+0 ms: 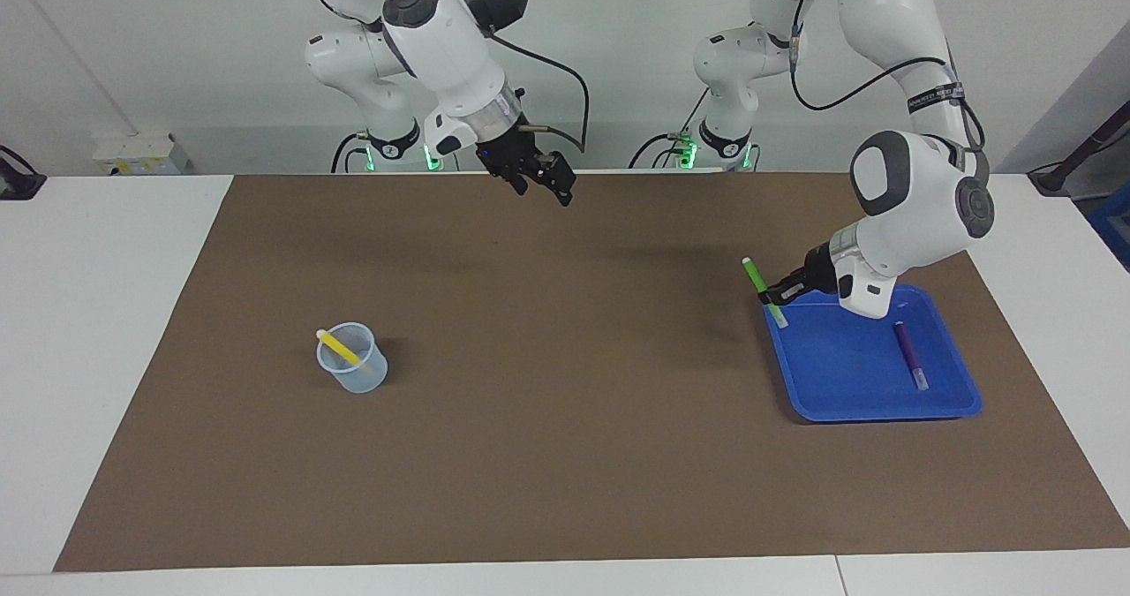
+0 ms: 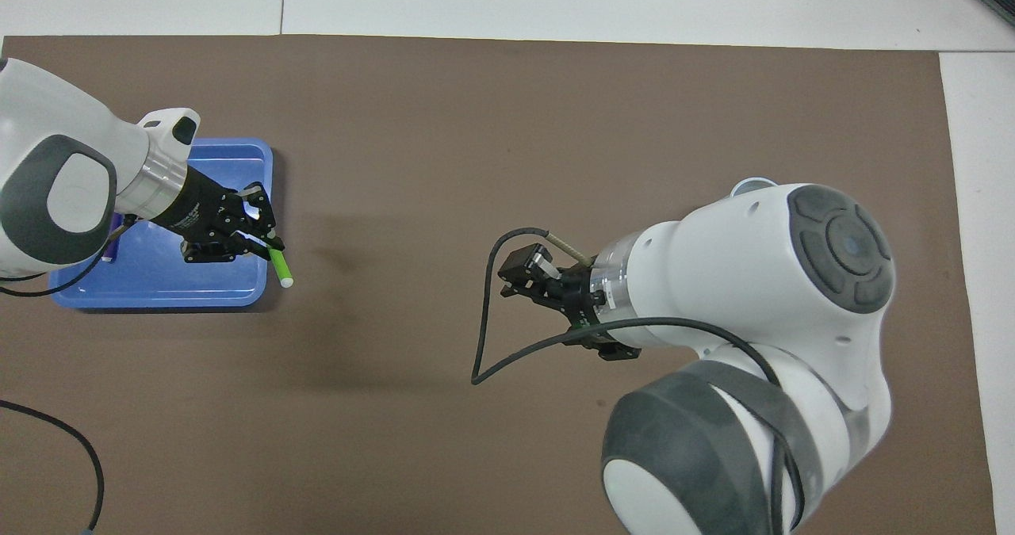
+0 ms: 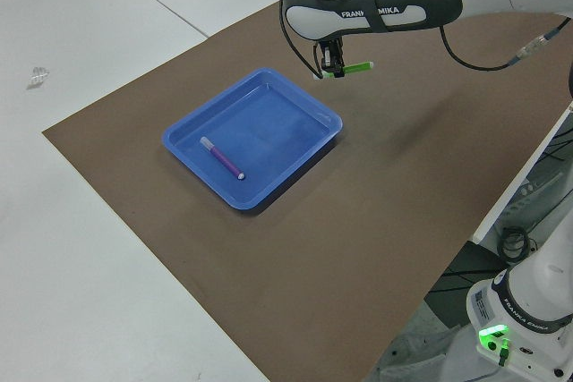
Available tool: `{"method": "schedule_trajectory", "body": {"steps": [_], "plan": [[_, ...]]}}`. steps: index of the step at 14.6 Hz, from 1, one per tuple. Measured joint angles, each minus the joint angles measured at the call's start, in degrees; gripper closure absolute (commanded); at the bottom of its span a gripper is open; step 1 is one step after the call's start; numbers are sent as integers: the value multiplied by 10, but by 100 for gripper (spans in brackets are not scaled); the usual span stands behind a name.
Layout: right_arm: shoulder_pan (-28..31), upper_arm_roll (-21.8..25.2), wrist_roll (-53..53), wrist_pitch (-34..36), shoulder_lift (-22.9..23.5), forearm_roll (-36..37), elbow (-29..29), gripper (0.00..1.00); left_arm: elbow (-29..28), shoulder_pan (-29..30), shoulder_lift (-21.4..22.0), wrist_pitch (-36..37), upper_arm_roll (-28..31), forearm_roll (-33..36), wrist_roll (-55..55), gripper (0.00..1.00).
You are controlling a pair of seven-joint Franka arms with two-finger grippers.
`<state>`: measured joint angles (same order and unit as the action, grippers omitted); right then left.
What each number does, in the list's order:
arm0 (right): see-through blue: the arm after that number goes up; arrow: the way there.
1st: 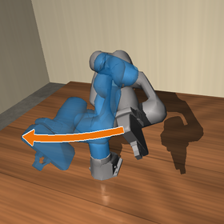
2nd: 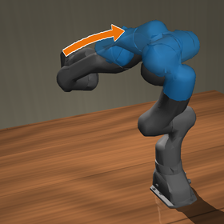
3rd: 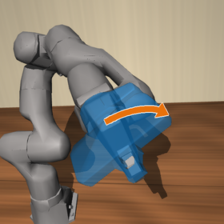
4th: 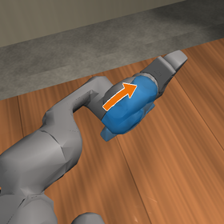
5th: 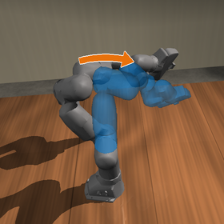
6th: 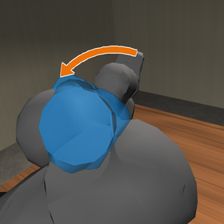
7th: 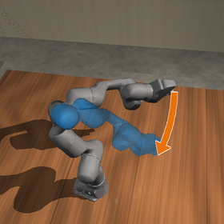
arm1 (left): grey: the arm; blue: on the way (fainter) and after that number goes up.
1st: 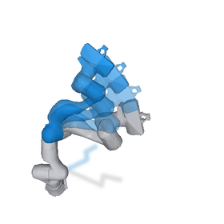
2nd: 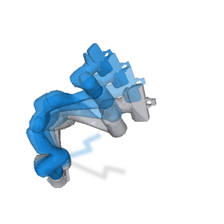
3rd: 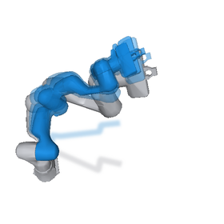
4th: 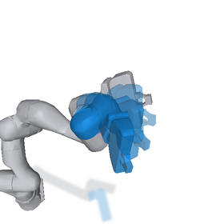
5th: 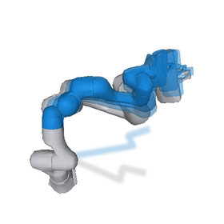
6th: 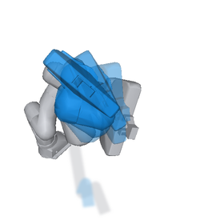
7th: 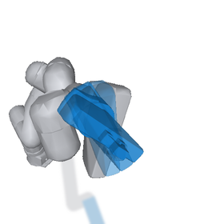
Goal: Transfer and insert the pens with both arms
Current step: 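Lift the green pen with the left gripper toward the right gripper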
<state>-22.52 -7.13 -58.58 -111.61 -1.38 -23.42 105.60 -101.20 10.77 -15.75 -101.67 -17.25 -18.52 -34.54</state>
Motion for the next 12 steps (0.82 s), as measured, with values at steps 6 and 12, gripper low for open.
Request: {"method": "schedule_trajectory", "body": {"steps": [6, 12], "plan": [[-39, -3, -101, -77, -1, 0, 9, 10, 0, -51, 0, -3, -1, -55, -119, 100], [-72, -4, -165, -157, 1, 0, 27, 12, -1, -92, 0, -21, -1, -164, -211, 100]]}}
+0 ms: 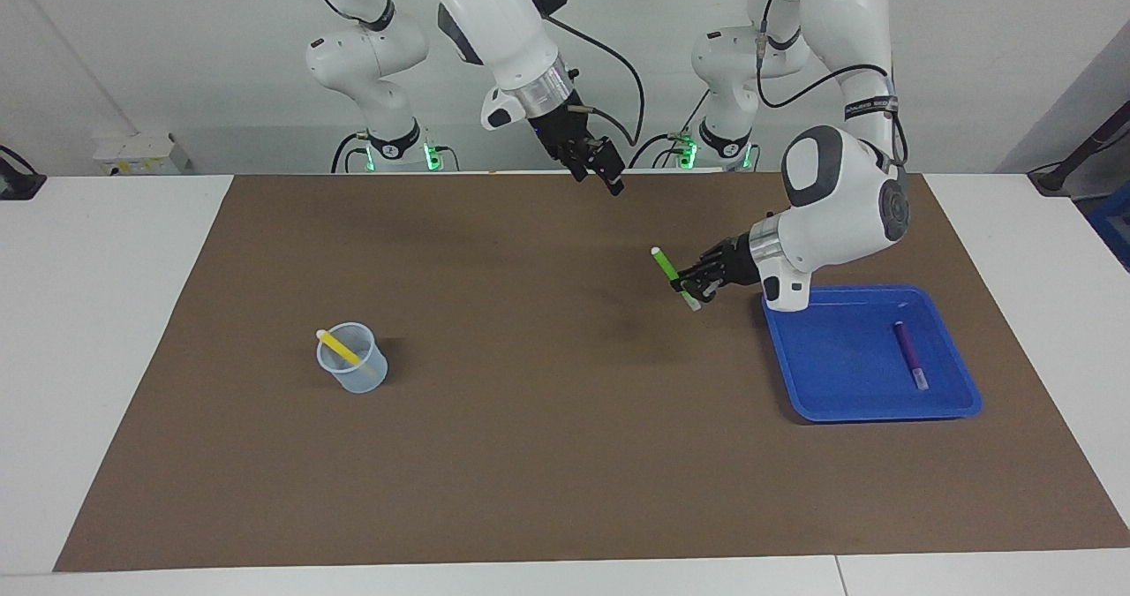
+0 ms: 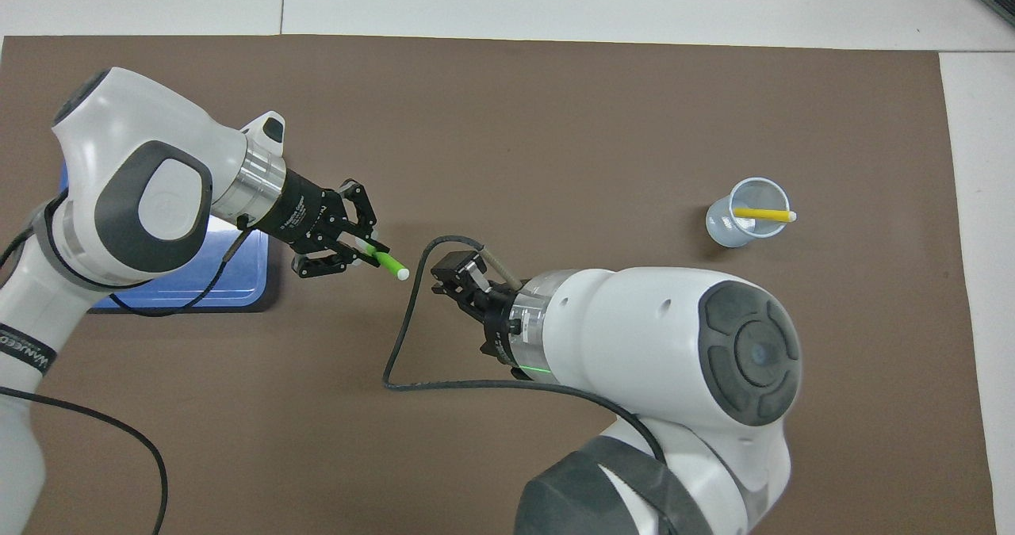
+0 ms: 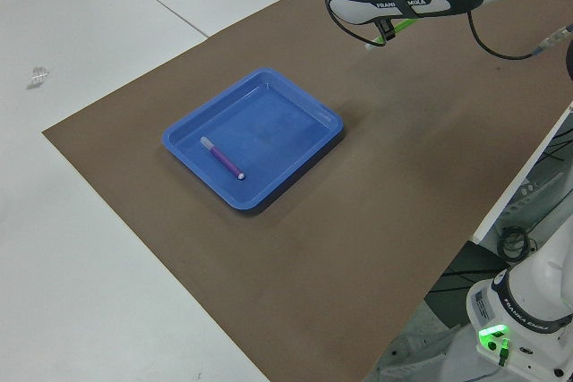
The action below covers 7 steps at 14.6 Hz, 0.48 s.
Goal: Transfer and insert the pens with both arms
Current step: 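Lift the green pen with the left gripper toward the right gripper, then grasp the green pen with the right gripper while the left gripper opens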
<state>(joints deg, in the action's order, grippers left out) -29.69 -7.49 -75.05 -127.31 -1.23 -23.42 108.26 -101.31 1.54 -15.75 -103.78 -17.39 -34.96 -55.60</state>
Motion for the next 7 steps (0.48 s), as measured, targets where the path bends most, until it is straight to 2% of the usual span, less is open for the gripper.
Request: {"method": "schedule_trajectory", "body": {"steps": [3, 7], "plan": [[0, 1, 0, -28, 9, 12, 6, 14, -3, -24, 0, -11, 0, -50, -41, 100], [0, 1, 5, -38, 25, 84, 11, 20, -4, -42, 0, -17, 0, -107, -69, 100]]}}
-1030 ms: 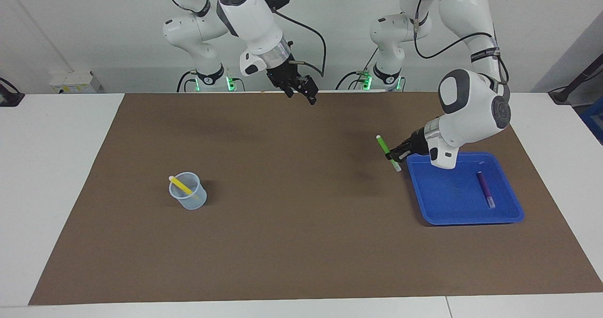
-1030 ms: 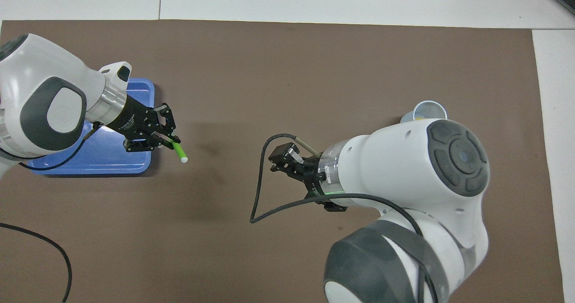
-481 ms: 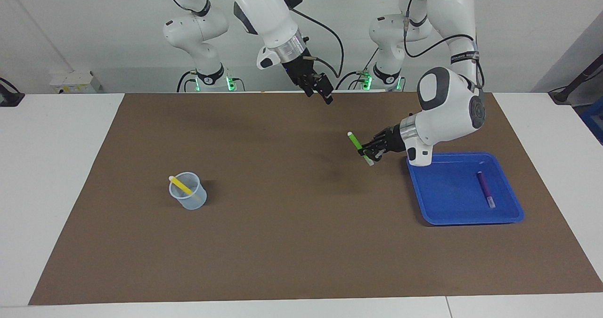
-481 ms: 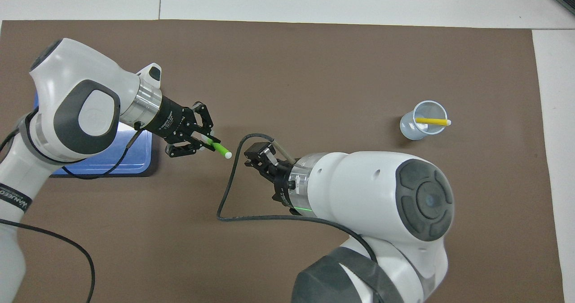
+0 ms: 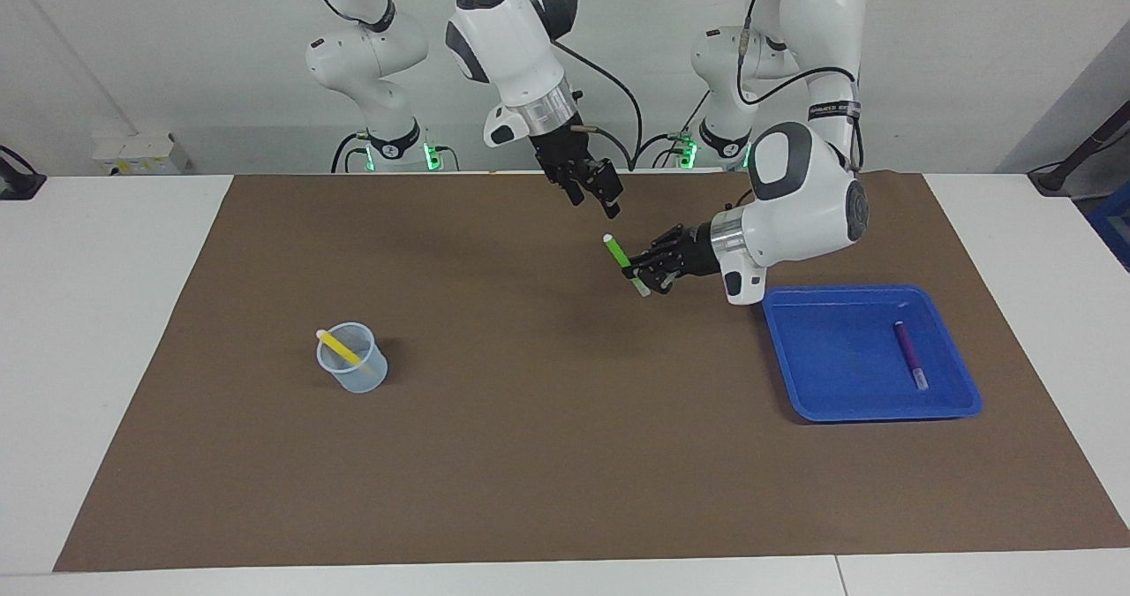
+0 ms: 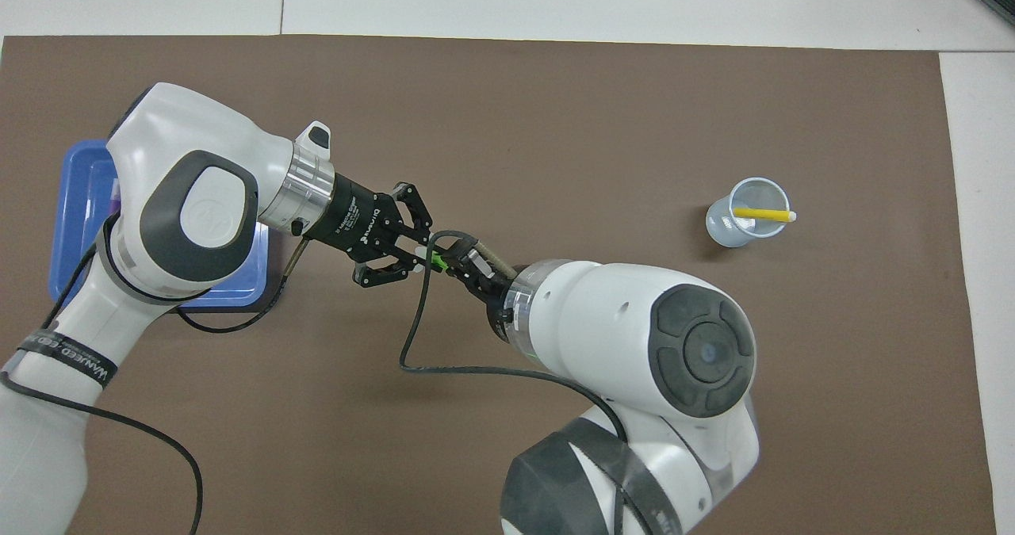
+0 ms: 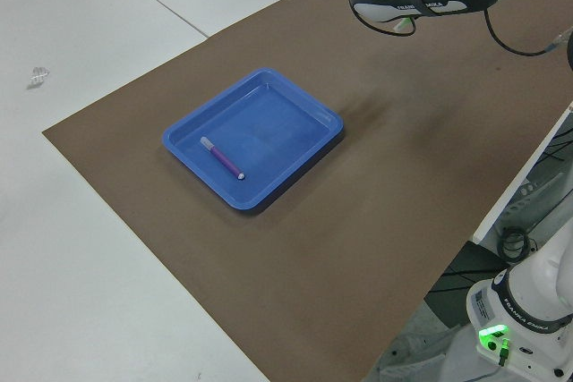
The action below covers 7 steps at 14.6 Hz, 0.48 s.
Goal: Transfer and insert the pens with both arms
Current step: 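Grasp the green pen with the right gripper while the left gripper opens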
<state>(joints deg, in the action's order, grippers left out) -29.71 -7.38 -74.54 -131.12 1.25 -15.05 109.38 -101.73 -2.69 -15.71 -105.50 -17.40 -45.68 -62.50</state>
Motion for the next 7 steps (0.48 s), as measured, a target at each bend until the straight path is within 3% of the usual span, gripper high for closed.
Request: {"method": "schedule_trajectory", "body": {"steps": [7], "plan": [[1, 2, 38, -1, 1, 28, 6, 29, 0, -23, 1, -13, -1, -41, -50, 100]]}}
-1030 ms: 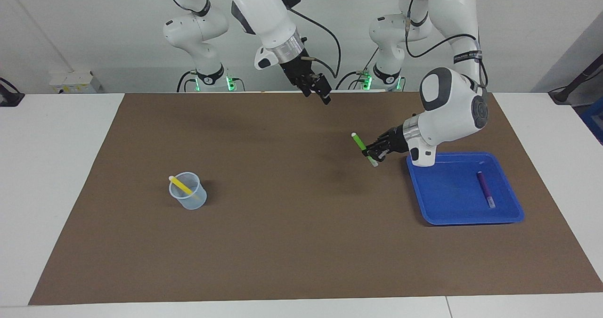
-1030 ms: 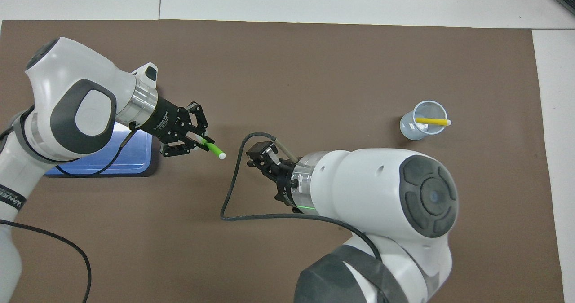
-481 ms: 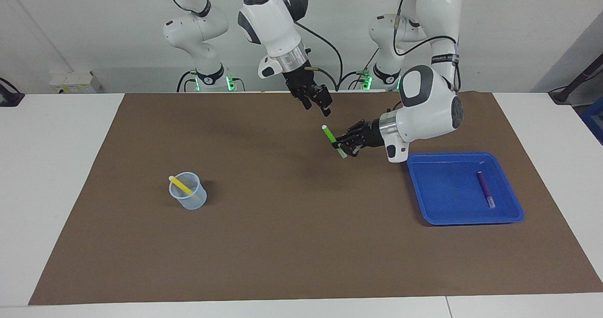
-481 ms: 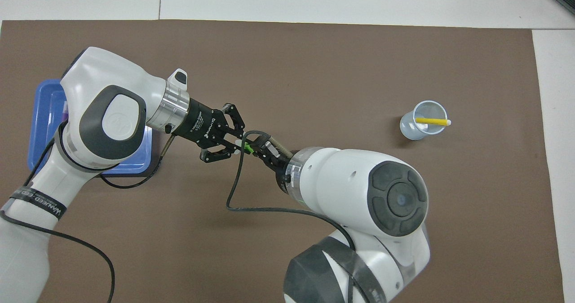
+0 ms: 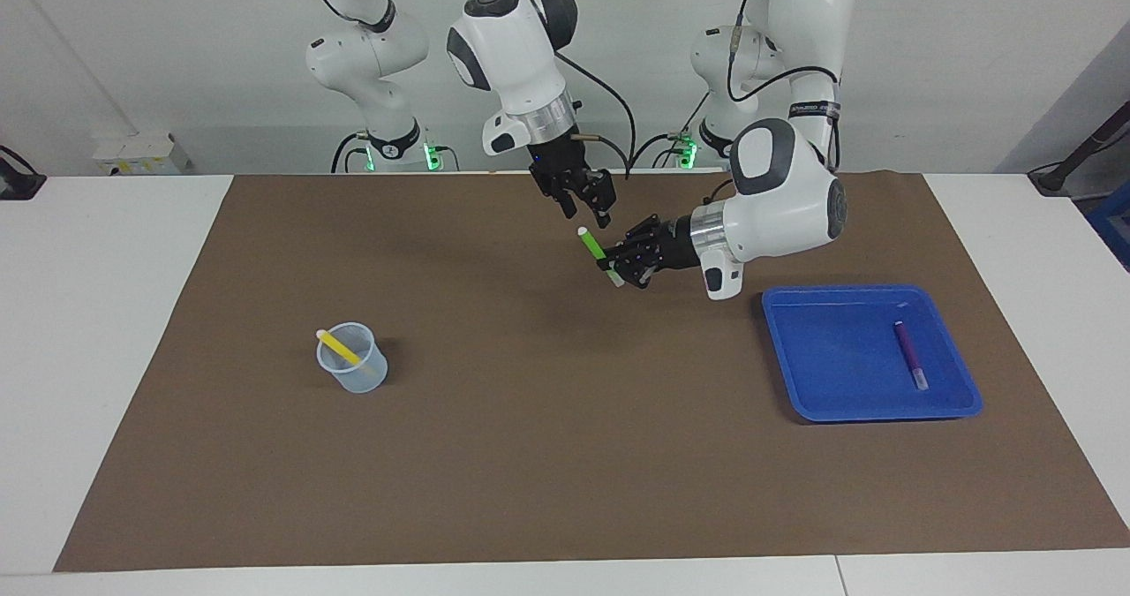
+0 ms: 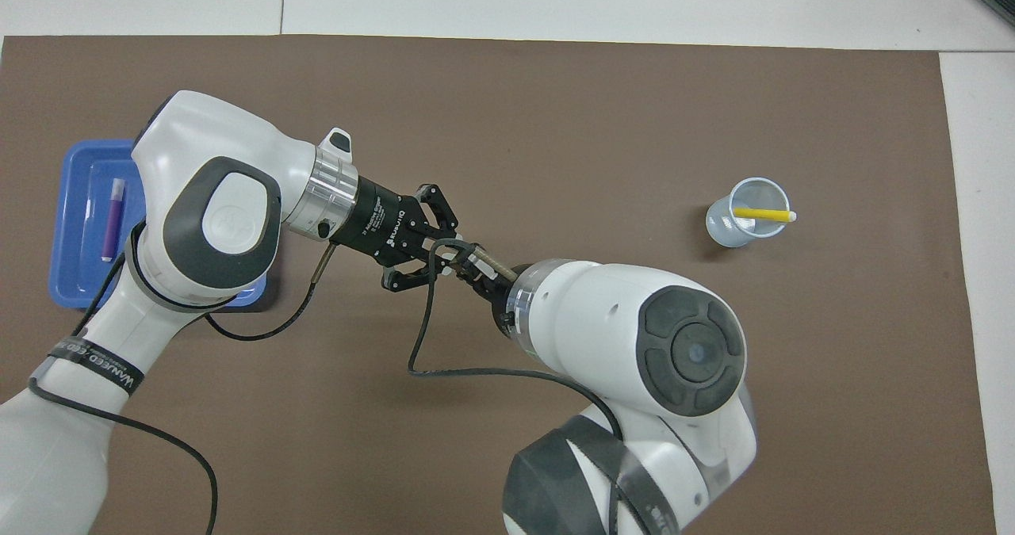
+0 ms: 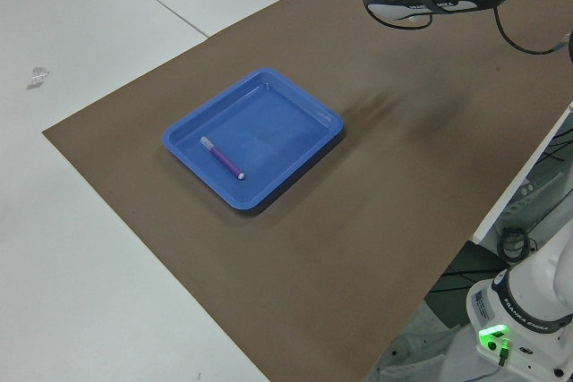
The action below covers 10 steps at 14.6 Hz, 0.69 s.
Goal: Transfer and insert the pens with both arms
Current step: 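Grasp the green pen with the right gripper while the left gripper opens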
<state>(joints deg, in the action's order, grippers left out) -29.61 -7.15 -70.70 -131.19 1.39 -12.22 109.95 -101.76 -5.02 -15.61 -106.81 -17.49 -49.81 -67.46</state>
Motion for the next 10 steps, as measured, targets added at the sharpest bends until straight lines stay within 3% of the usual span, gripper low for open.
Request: {"method": "schedule_trajectory", "body": {"steps": [10], "plan": [[11, 3, 9, 0, 0, 61, 4, 35, -1, -8, 0, -1, -1, -7, -8, 100]]}}
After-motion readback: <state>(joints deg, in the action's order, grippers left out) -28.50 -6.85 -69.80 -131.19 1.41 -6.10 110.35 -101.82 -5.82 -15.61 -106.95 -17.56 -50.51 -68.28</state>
